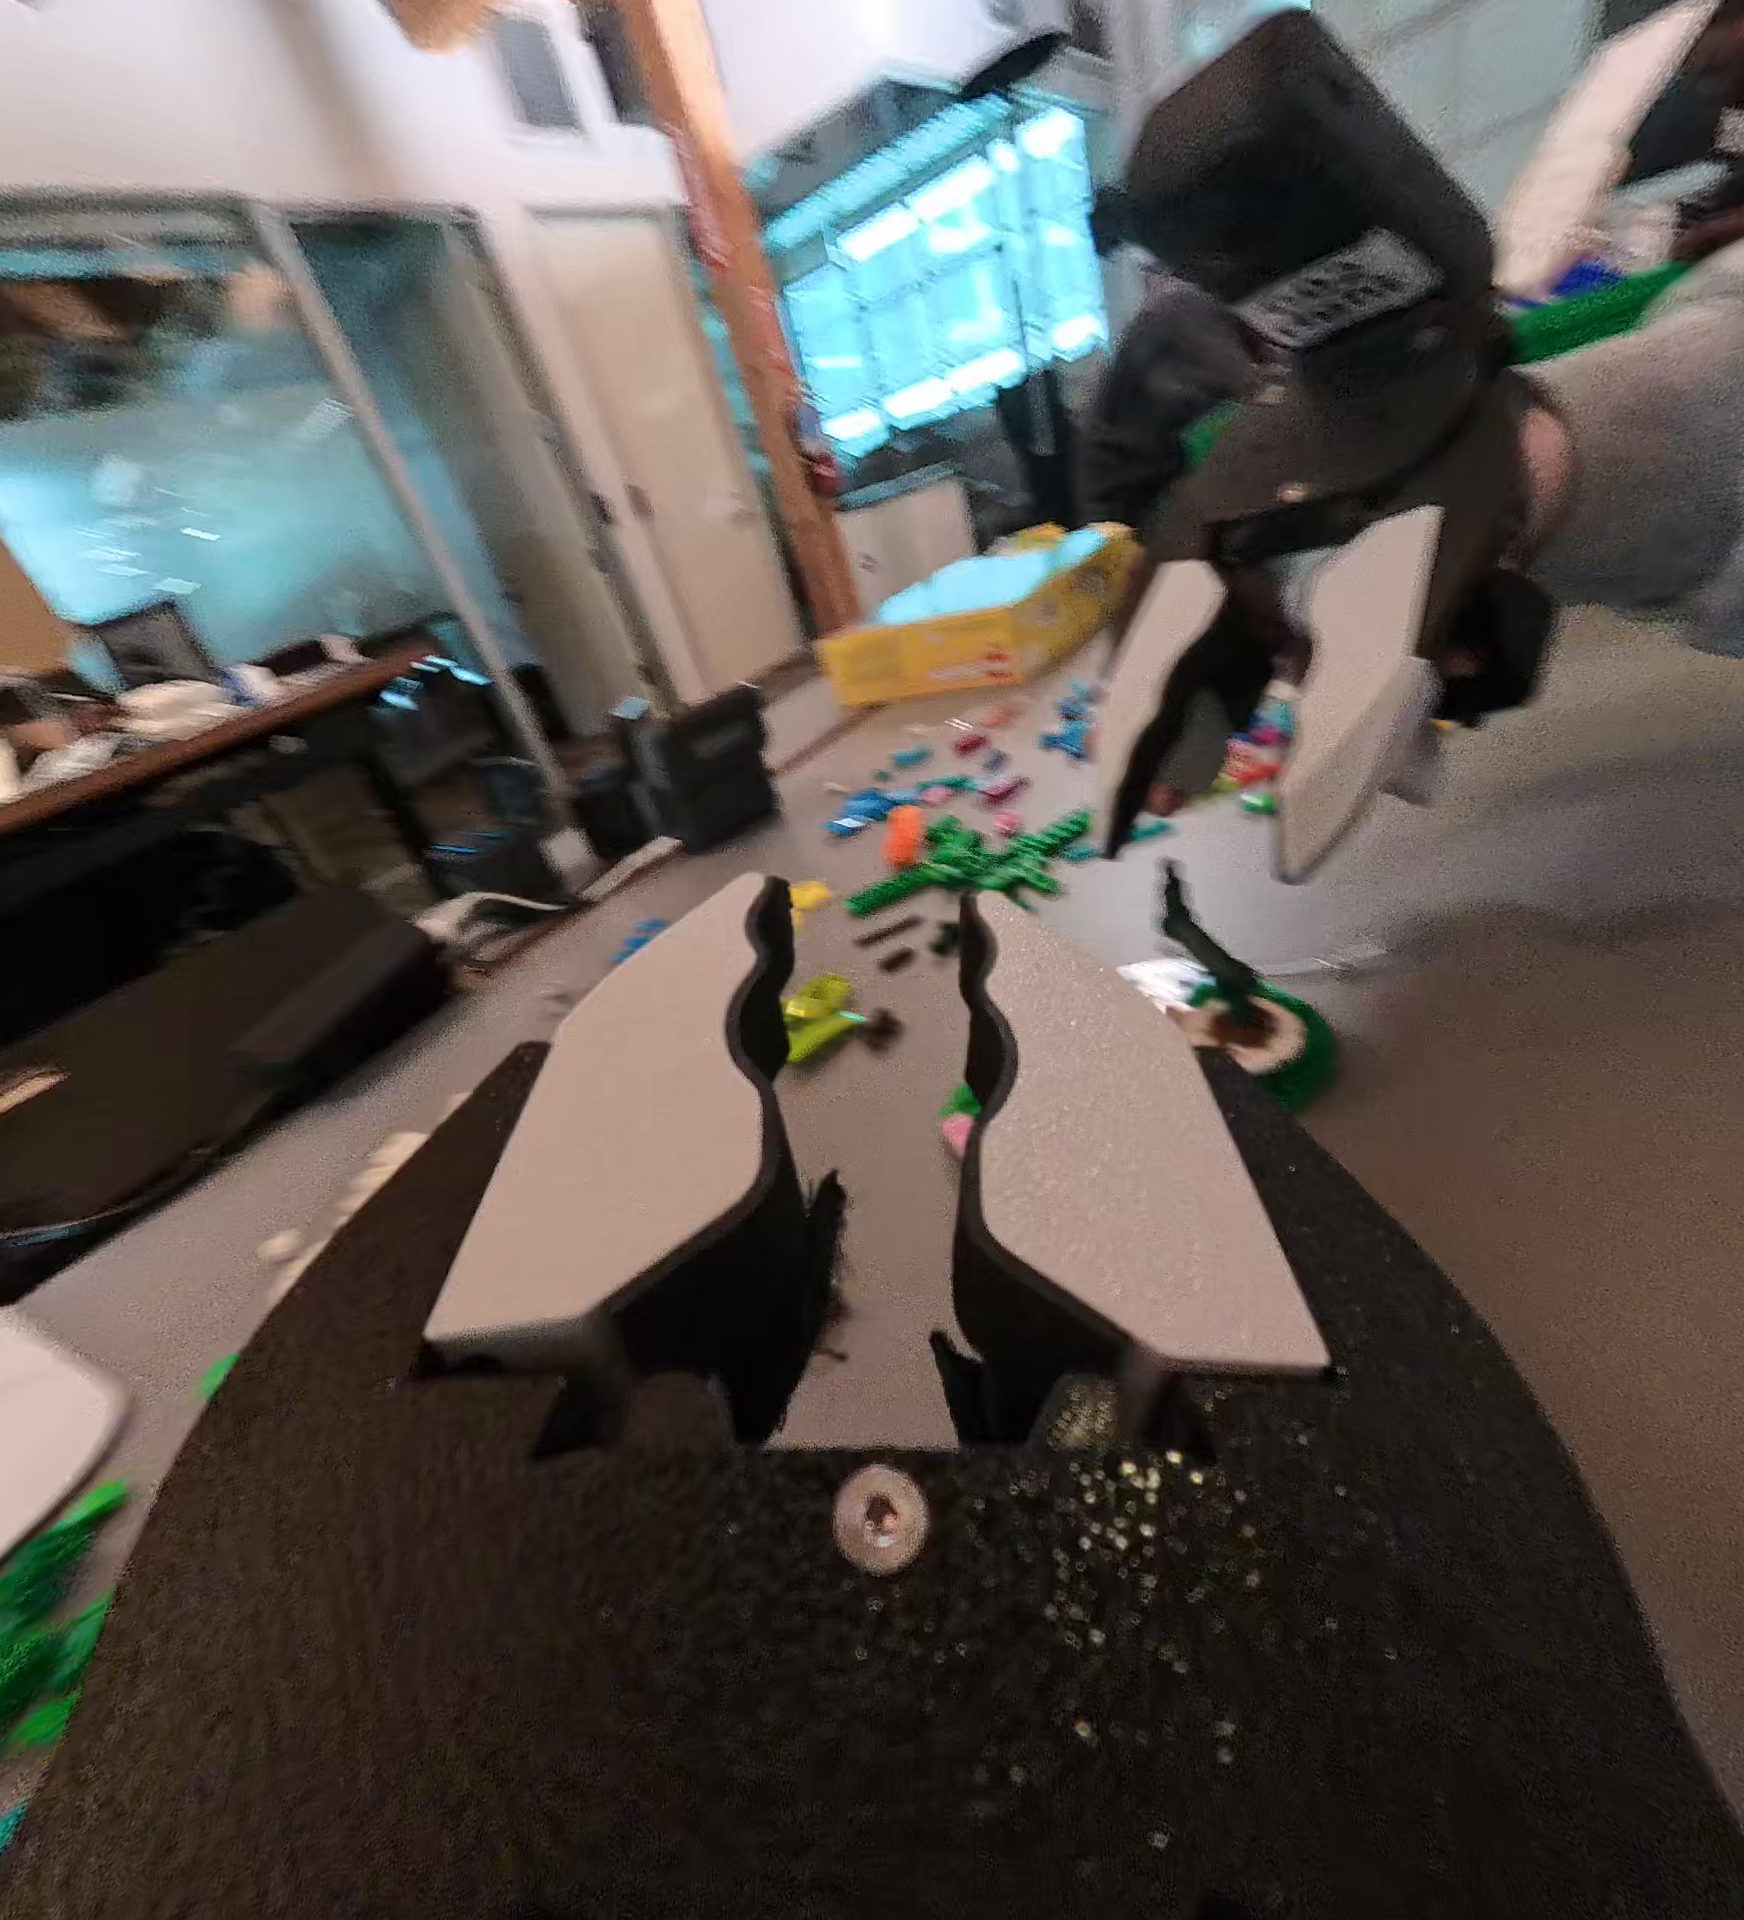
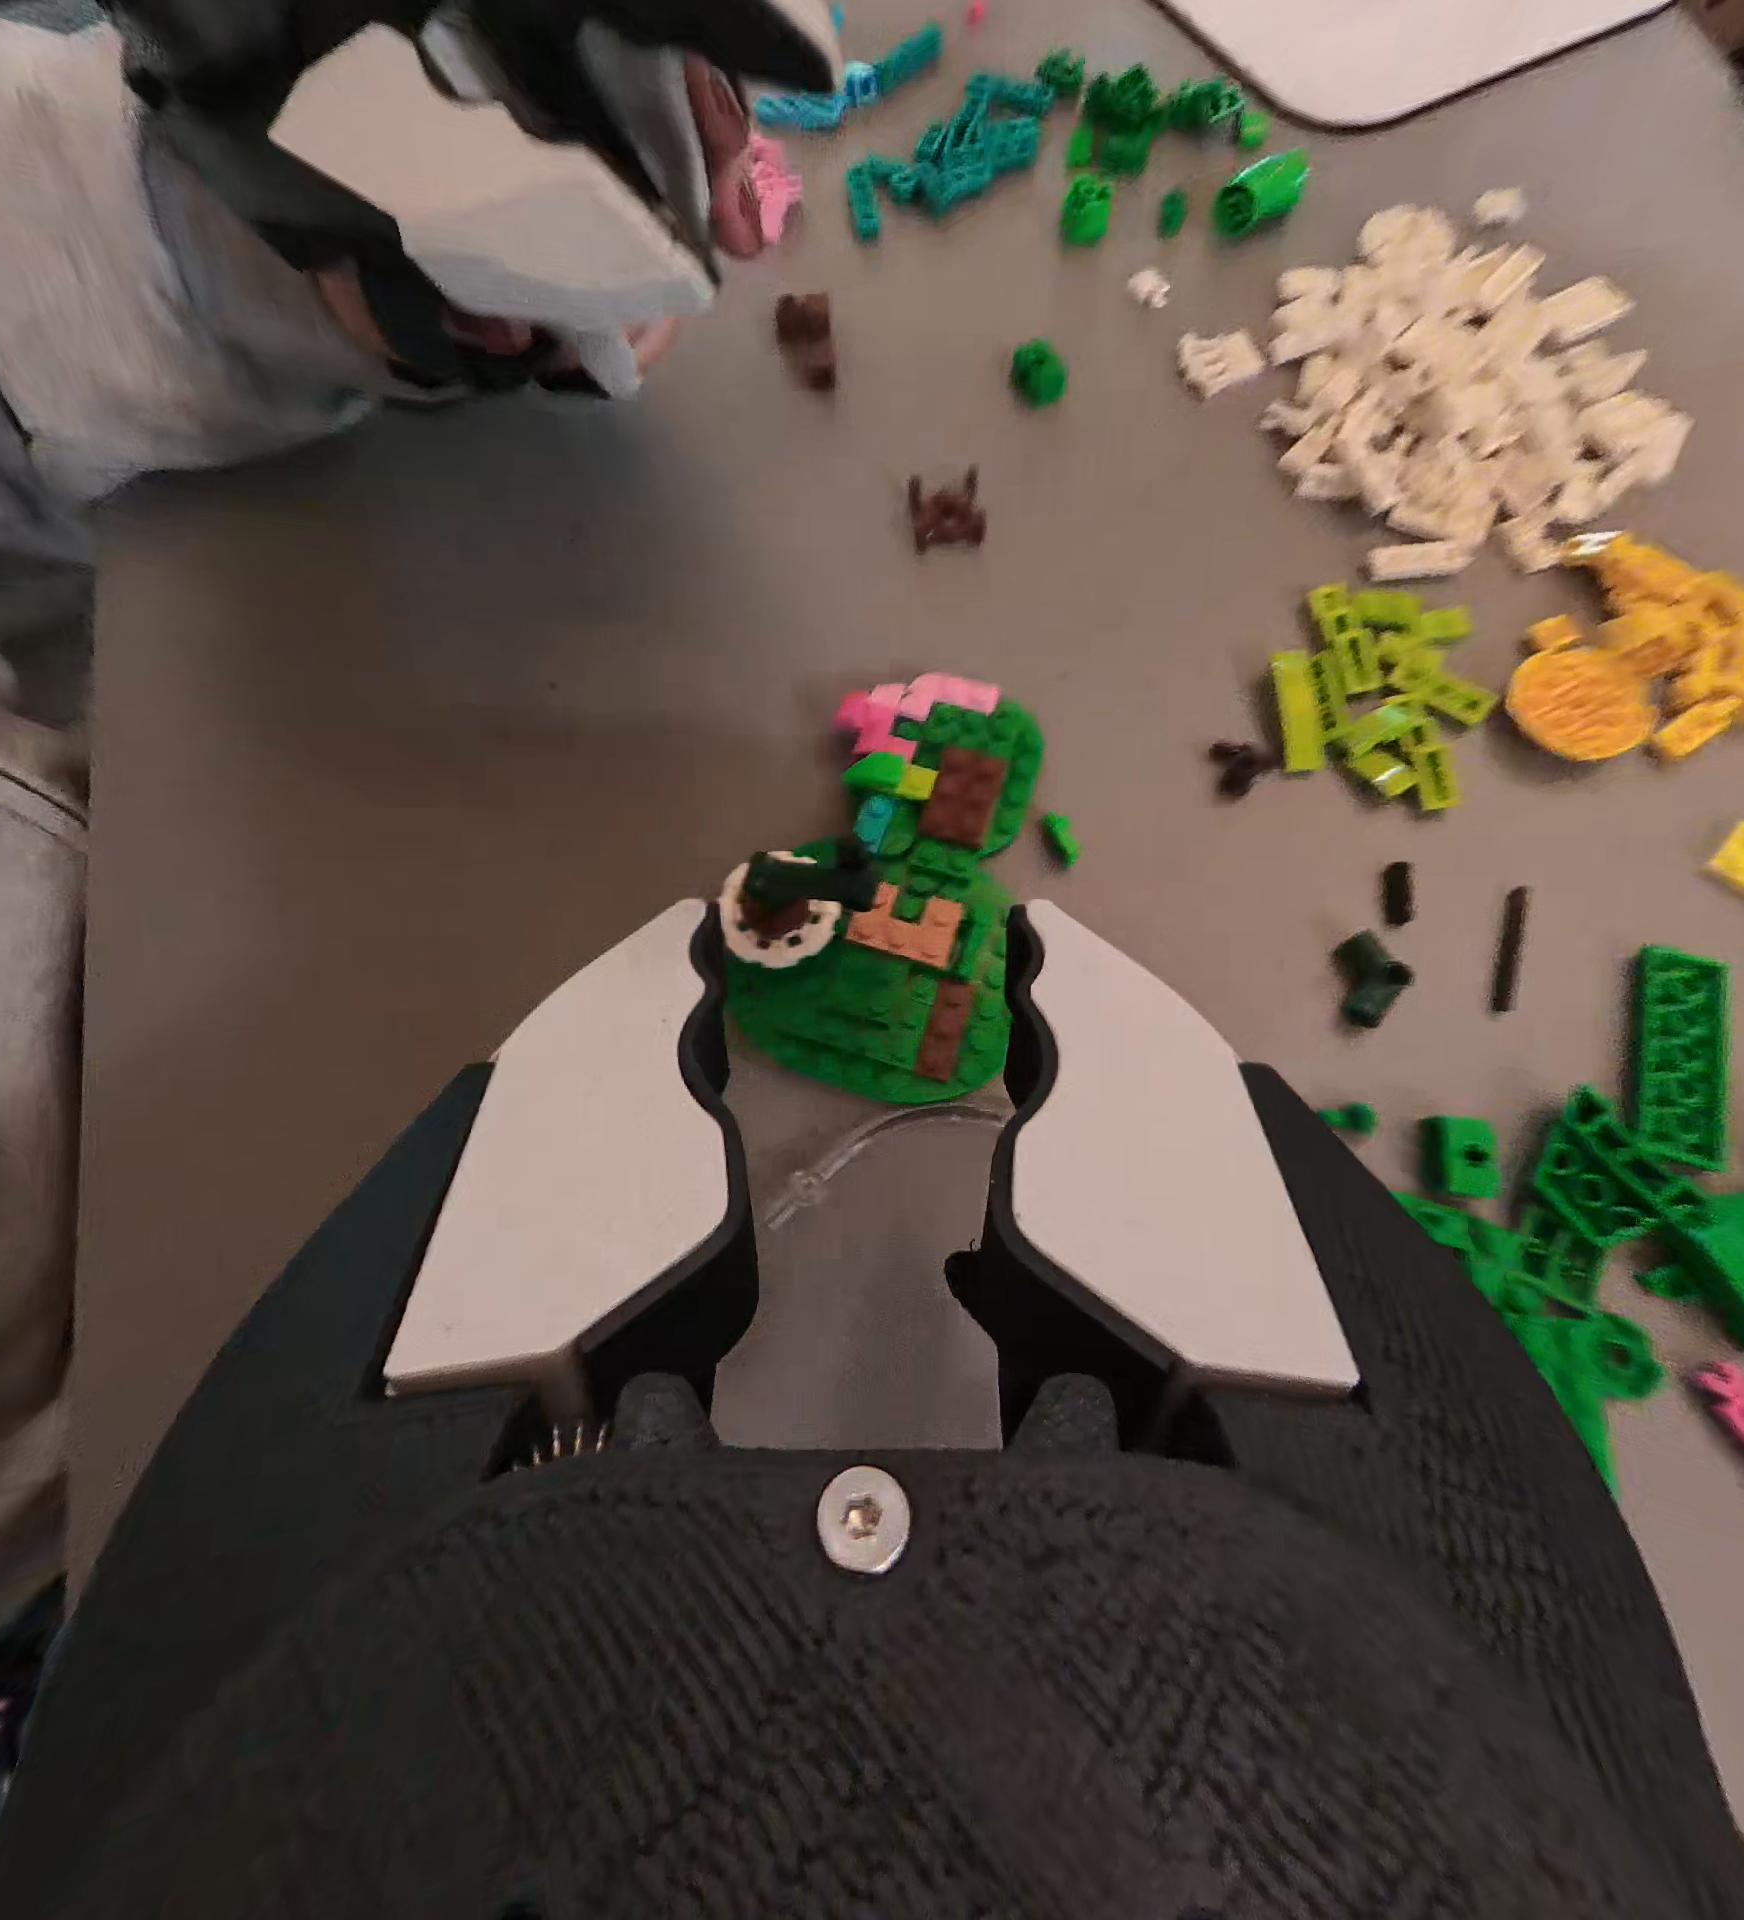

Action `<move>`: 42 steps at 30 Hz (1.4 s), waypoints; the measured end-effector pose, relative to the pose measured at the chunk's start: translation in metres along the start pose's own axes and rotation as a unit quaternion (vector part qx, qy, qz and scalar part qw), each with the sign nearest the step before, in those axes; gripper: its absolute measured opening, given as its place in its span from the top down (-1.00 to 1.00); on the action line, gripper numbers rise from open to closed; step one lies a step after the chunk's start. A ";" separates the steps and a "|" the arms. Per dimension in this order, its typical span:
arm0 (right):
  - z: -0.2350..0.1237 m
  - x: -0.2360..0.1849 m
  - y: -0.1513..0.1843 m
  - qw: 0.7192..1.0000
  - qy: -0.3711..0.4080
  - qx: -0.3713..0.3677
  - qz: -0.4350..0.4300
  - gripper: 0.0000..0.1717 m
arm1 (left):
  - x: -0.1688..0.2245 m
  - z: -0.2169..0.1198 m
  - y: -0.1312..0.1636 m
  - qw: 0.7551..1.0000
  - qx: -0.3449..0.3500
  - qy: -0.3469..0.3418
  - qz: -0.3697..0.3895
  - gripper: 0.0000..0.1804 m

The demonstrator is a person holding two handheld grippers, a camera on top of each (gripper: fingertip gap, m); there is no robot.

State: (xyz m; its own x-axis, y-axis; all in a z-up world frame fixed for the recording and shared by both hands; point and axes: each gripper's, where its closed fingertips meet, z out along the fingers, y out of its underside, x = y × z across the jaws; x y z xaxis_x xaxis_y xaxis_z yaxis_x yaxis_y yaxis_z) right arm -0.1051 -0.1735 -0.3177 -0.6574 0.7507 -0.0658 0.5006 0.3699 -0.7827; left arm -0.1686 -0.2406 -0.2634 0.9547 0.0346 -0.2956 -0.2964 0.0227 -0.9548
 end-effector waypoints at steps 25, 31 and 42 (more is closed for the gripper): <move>0.000 0.004 0.070 0.969 0.130 -0.176 0.113 0.98 | 0.028 0.006 0.021 0.992 -0.061 0.039 0.102 0.73; -0.022 0.031 0.065 0.965 0.198 -0.170 0.020 0.98 | 0.024 0.005 0.022 0.991 -0.062 0.028 0.112 0.74; -0.176 0.290 0.133 0.840 0.473 -0.263 0.034 0.98 | 0.022 0.004 0.018 0.992 -0.048 0.018 0.119 0.78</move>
State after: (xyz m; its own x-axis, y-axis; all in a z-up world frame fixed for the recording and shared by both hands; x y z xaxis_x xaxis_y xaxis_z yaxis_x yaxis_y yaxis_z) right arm -0.1301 0.1894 -0.3316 -0.0002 0.7868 0.6172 0.8623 0.3127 -0.3984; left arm -0.1526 -0.2357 -0.2868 0.8586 -0.0089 -0.5126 -0.5117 -0.0766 -0.8557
